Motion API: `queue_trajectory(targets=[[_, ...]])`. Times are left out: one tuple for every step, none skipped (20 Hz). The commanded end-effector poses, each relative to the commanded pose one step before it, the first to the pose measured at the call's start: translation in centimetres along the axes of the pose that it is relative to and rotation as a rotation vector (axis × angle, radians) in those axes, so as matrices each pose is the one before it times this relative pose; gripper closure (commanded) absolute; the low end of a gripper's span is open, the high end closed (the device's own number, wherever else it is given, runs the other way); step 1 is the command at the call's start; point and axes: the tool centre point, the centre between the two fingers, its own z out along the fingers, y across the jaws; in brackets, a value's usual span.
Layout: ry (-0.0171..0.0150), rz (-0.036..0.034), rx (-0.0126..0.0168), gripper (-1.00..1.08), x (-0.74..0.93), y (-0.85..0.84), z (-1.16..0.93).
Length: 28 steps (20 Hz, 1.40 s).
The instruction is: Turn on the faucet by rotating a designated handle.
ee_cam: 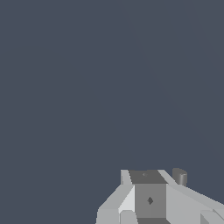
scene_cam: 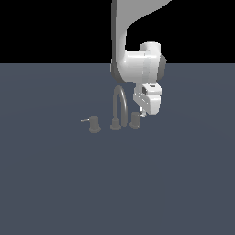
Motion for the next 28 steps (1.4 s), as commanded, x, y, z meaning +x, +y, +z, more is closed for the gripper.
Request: queue_trajectory(targets=[[-0.00120, 0.00081, -0.00318, 1.08, -0.065, 0.524, -0.027], [0.00000, 0.00000, 0.00000, 1.08, -0.044, 0.263, -0.030], [0.00003, 0.00072, -0.00096, 1.08, 0.000, 0.279, 0.029], [0.00000, 0.00000, 0.00000, 1.08, -0.045, 0.268, -0.030], [0.00003, 0.00072, -0.00096, 1.08, -0.001, 0.284, 0.028], [0.00000, 0.00000, 0.00000, 1.08, -0.045, 0.273, -0.031], [0.00003, 0.00072, -0.00096, 1.08, -0.002, 0.288, 0.027], [0.00000, 0.00000, 0.00000, 1.08, -0.046, 0.277, -0.031], [0.00003, 0.00072, -0.00096, 1.08, -0.002, 0.293, 0.027], [0.00002, 0.00041, -0.00055, 1.08, -0.021, 0.290, 0.002], [0.00002, 0.00041, -0.00055, 1.08, -0.022, 0.292, 0.002], [0.00000, 0.00000, 0.00000, 1.08, -0.047, 0.287, -0.031], [0.00003, 0.00072, -0.00096, 1.08, -0.004, 0.303, 0.025], [0.00002, 0.00041, -0.00055, 1.08, -0.022, 0.299, 0.001], [0.00002, 0.00041, -0.00055, 1.08, -0.022, 0.302, 0.000], [0.00000, 0.00000, 0.00000, 1.08, 0.000, 0.000, 0.000], [0.00630, 0.00243, 0.01238, 1.08, 0.444, -0.675, 0.031], [-0.00042, -0.00014, -0.00087, 1.08, -0.276, 0.196, -0.007], [-0.00042, -0.00014, -0.00087, 1.08, -0.278, 0.198, -0.008], [-0.00051, -0.00017, -0.00107, 1.08, -0.282, 0.198, 0.005], [-0.00042, -0.00014, -0.00087, 1.08, -0.283, 0.201, -0.009], [-0.00042, -0.00014, -0.00087, 1.08, -0.286, 0.203, -0.010], [-0.00051, -0.00017, -0.00107, 1.08, -0.289, 0.202, 0.003], [-0.00042, -0.00014, -0.00087, 1.08, -0.290, 0.206, -0.011], [-0.00052, -0.00017, -0.00107, 1.08, -0.294, 0.206, 0.002], [-0.00042, -0.00014, -0.00087, 1.08, -0.295, 0.209, -0.012], [-0.00052, -0.00017, -0.00107, 1.08, -0.299, 0.209, 0.001], [-0.00042, -0.00014, -0.00087, 1.08, -0.300, 0.212, -0.014]])
